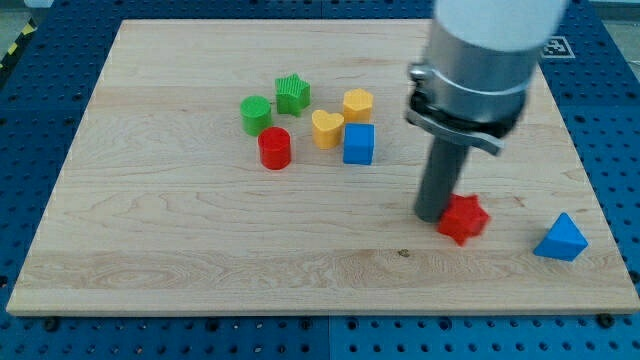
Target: Point at the red circle
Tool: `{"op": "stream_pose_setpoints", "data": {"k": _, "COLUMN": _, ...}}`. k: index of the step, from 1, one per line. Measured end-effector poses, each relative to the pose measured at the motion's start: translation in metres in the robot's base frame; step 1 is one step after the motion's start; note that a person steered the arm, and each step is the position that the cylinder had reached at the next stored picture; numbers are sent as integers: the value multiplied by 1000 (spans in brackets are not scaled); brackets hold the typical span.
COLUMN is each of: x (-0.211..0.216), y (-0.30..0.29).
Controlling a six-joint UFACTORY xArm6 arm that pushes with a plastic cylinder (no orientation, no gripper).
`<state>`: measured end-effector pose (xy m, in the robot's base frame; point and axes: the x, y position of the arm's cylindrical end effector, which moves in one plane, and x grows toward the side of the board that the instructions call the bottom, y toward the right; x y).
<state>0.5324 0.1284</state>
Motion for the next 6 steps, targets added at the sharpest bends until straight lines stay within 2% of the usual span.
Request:
{"op": "stream_pose_setpoints", "data": {"k": 1, "x": 11, "y": 45}}
{"op": "stream_pose_setpoints", "data": {"k": 2, "x": 13, "y": 42}}
{"op": "stream_pose_setpoints", "data": {"k": 3, "x": 6, "y": -10}}
{"op": "stream_pose_setpoints", "data": {"k": 5, "x": -45, "y": -220}}
{"op": "stream_pose_setpoints", "data": {"k": 6, "x": -69, "y": -265}}
